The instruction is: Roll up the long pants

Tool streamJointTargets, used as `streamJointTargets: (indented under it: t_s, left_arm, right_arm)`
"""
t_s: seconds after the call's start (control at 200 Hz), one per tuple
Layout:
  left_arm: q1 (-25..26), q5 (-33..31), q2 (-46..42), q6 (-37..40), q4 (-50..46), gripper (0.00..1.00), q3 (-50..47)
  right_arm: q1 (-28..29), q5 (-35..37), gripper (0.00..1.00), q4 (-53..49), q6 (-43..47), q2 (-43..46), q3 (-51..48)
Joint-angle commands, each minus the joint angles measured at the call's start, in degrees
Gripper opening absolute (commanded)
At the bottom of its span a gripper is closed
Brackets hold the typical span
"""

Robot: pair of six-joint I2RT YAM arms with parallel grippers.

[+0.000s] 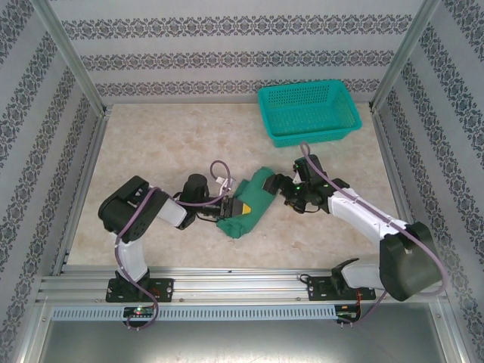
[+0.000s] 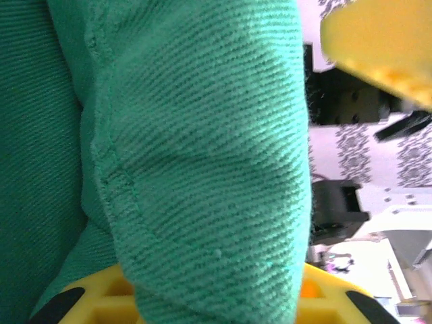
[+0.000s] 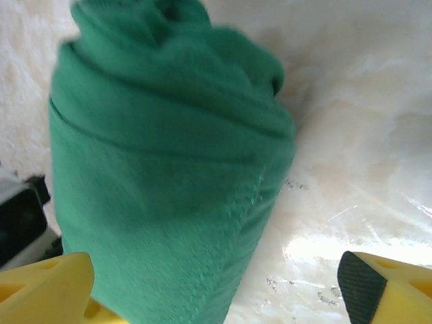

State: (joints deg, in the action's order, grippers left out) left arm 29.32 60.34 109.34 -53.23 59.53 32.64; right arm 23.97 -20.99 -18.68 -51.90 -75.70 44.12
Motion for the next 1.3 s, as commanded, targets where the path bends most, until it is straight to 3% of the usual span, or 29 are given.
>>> streamJointTargets:
  t_s: [0.0,0.115,0.29,0.52,0.809,0.969,1.054,1.094,1.199,1.294]
  left_arm:
    - [-0.58,-0.14,8.94,-11.61,5.77,0.00,-3.54]
    - [-1.43,-0.12,14.04,-16.19,13.41,0.00,-3.74]
    - [-2.24,-0.84,16.22,-16.88,13.93,0.00,-4.11]
    - [-2.40,0.34,18.87,-19.40,21.23,0.00,-4.45]
    - [-1.31,1.32,12.38,-6.30,2.78,0.01,-2.68]
    - [-0.07,-2.10,4.56,5.77,-13.92,0.01,-1.87]
    - [0.56,-5.31,-0.13,12.80,-23.87,0.02,-1.04]
    - [0.58,-6.73,-2.46,14.61,-26.89,0.02,-0.90]
    - [0.56,-9.31,-8.74,17.03,-32.83,0.09,0.12]
    - [0.50,-13.59,-16.98,22.37,-45.53,0.10,3.93]
  right_arm:
    - [3.07,-1.26,0.94,1.17,-0.28,-2.87,2.95]
    - [7.08,-0.93,0.95,2.96,-1.39,-7.64,4.63]
    - [10.85,-1.77,0.96,4.81,-3.64,-15.66,7.53]
    - [13.89,2.31,0.96,-2.22,-3.33,-25.32,13.79]
    - [15.50,1.95,0.92,-10.82,-1.13,-38.67,23.30]
    - [16.19,1.14,0.72,-14.65,0.07,-41.45,24.59]
    - [16.62,0.80,0.33,-15.63,0.17,-41.53,24.48]
    - [16.77,0.96,0.00,-16.81,0.47,-41.62,24.73]
    - [17.06,1.95,0.00,-17.80,0.45,-41.00,24.45]
    - [16.86,4.04,0.00,-16.24,-0.51,-39.19,22.52]
